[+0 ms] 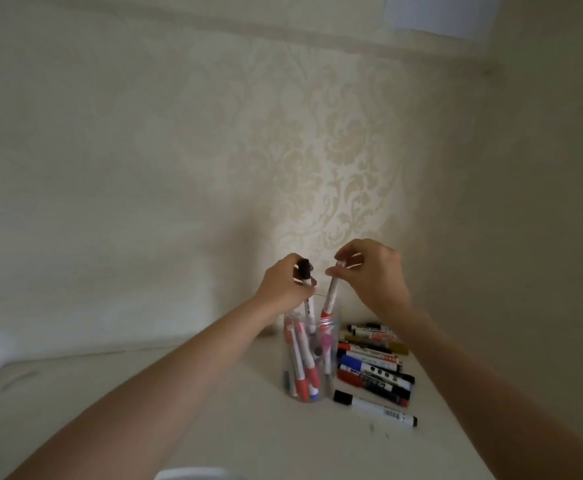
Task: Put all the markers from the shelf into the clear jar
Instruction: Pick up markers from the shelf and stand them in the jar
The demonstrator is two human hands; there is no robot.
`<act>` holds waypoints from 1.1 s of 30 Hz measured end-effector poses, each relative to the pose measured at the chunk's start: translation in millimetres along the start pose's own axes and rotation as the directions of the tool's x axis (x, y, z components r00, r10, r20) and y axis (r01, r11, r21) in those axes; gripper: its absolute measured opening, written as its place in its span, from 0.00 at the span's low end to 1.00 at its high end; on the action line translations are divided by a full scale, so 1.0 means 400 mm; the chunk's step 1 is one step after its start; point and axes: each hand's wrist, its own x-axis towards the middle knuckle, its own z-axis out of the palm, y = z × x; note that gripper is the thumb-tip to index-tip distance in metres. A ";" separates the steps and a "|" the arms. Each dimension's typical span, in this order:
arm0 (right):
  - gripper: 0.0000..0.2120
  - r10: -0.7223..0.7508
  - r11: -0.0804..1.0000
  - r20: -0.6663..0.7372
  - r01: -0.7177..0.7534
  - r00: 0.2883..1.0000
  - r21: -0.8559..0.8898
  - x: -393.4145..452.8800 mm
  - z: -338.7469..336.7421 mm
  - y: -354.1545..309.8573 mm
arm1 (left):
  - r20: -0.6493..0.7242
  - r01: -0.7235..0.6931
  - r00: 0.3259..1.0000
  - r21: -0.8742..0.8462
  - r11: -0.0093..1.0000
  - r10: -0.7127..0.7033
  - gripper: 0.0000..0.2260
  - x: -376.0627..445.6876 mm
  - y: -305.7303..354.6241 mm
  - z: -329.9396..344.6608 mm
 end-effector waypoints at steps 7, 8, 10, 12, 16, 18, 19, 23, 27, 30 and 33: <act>0.09 -0.026 0.989 0.114 0.042 0.993 -0.139 -0.013 0.088 0.028 | 0.058 -0.188 0.982 0.208 0.960 0.180 0.09 0.000 -0.021 -0.012; 0.10 -0.026 0.974 0.153 0.060 0.988 -0.220 -0.014 0.089 0.031 | 0.054 -0.208 0.978 0.236 0.949 0.200 0.07 -0.001 -0.026 -0.014; 0.12 -0.067 0.948 0.113 0.099 0.991 -0.304 -0.022 0.068 0.047 | 0.028 -0.203 0.979 0.259 0.944 0.203 0.10 -0.007 -0.037 -0.017; 0.08 -0.067 0.966 0.039 0.075 0.997 -0.249 -0.050 0.023 0.082 | 0.022 -0.173 0.985 0.267 0.948 0.173 0.12 -0.015 -0.042 -0.018; 0.07 0.200 0.954 0.363 -0.096 0.910 -0.285 -0.188 -0.048 0.180 | 0.013 -0.261 0.960 0.409 0.874 0.280 0.09 -0.015 0.004 0.020; 0.10 0.282 0.924 0.491 -0.096 0.825 -0.369 -0.279 -0.058 0.237 | 0.009 -0.420 0.891 0.397 0.816 0.455 0.06 -0.033 0.053 0.068; 0.11 0.309 0.911 0.500 -0.102 0.809 -0.399 -0.319 -0.061 0.262 | 0.083 -0.509 0.854 0.333 0.794 0.513 0.04 -0.050 0.072 0.102; 0.11 0.407 0.869 0.384 -0.222 0.829 -0.442 -0.399 -0.041 0.334 | 0.591 -0.586 0.738 0.318 0.746 0.327 0.06 -0.140 0.018 0.265; 0.10 0.435 0.857 0.325 -0.275 0.840 -0.436 -0.396 -0.001 0.365 | 0.602 -0.518 0.792 0.580 0.629 0.097 0.16 -0.188 -0.129 0.330; 0.14 0.485 0.836 0.326 -0.322 0.811 -0.444 -0.375 0.013 0.379 | 0.588 -0.570 0.795 0.638 0.517 0.150 0.18 -0.196 -0.171 0.329; 0.17 0.499 0.830 0.356 -0.318 0.790 -0.458 -0.364 0.020 0.383 | 0.559 -0.526 0.811 0.570 0.632 0.172 0.12 -0.201 -0.178 0.332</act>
